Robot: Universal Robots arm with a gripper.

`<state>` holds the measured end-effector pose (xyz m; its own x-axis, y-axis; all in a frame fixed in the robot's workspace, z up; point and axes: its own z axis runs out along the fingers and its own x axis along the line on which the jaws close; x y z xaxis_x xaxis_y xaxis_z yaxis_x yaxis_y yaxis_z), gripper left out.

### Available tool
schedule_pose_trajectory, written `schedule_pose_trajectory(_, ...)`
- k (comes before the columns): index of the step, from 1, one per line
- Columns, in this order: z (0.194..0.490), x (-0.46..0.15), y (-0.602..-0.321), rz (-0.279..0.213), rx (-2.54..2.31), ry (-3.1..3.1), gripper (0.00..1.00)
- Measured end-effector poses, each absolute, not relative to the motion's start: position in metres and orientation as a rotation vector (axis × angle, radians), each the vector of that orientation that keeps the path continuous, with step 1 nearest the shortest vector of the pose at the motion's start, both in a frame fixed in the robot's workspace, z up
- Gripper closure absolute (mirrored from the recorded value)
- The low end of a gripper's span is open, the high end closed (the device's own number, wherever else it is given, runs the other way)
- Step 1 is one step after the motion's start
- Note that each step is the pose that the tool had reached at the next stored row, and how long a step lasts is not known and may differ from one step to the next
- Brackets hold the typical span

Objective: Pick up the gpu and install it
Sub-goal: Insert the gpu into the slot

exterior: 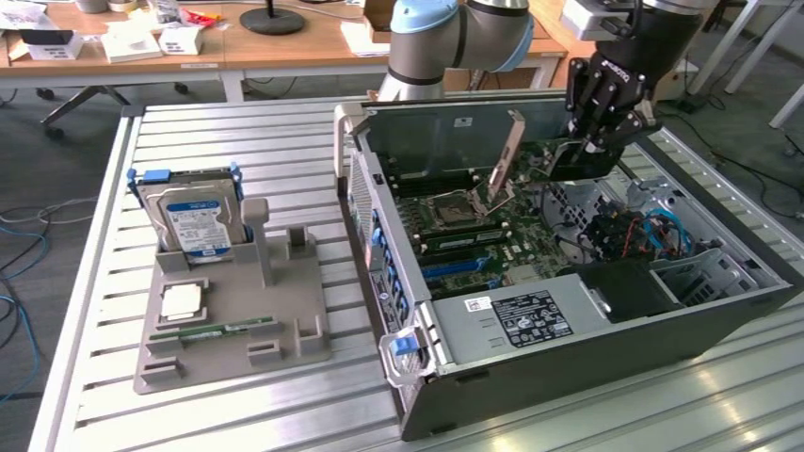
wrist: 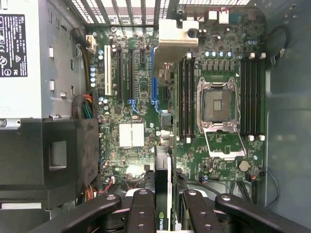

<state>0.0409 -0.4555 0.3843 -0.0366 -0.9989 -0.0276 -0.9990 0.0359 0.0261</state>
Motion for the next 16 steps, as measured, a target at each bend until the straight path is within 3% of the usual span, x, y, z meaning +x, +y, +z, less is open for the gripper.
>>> schedule_pose_trajectory(16, 0.3842, 0.032, -0.4555, 0.058, -2.178, 2.259, 0.73)
